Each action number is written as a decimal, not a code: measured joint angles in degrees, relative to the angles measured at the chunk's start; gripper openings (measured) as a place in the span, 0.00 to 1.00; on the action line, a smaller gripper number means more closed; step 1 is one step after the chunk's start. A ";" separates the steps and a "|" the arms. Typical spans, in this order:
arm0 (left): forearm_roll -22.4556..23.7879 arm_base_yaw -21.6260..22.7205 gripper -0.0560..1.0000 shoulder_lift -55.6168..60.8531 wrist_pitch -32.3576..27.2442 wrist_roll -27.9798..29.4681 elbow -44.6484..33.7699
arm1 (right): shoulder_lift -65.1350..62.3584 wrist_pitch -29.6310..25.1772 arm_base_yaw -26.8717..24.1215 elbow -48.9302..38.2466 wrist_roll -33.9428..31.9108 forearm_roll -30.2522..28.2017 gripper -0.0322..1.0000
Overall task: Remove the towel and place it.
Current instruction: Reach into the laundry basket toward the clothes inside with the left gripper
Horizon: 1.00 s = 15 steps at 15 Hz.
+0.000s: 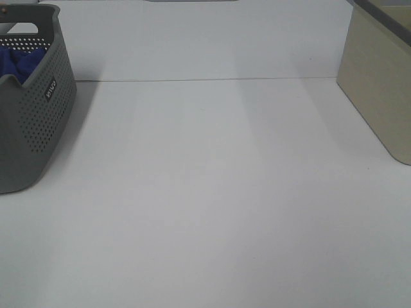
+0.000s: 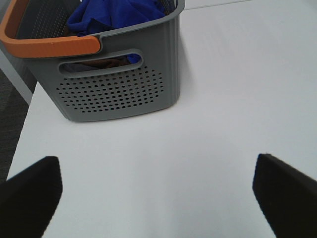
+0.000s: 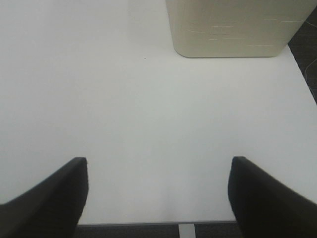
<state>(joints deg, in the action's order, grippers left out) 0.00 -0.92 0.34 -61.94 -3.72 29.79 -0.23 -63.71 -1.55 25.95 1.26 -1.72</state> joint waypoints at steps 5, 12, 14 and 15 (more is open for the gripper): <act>0.00 0.00 0.99 0.00 0.00 -0.57 0.00 | 0.00 0.00 0.00 0.00 0.00 0.11 0.93; 0.00 0.00 0.99 0.00 0.00 -0.57 0.00 | 0.00 0.00 0.00 0.00 0.00 0.11 0.96; 0.00 0.00 0.99 0.00 0.00 -0.57 0.00 | 0.00 0.00 0.00 0.00 0.00 0.11 0.96; 0.00 0.00 0.99 0.00 0.00 -0.57 0.00 | 0.00 0.00 0.00 0.00 0.00 0.11 0.96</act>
<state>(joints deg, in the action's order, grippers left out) 0.00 -0.92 0.34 -61.94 -4.30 29.79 -0.23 -63.71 -1.55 25.95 1.26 -1.60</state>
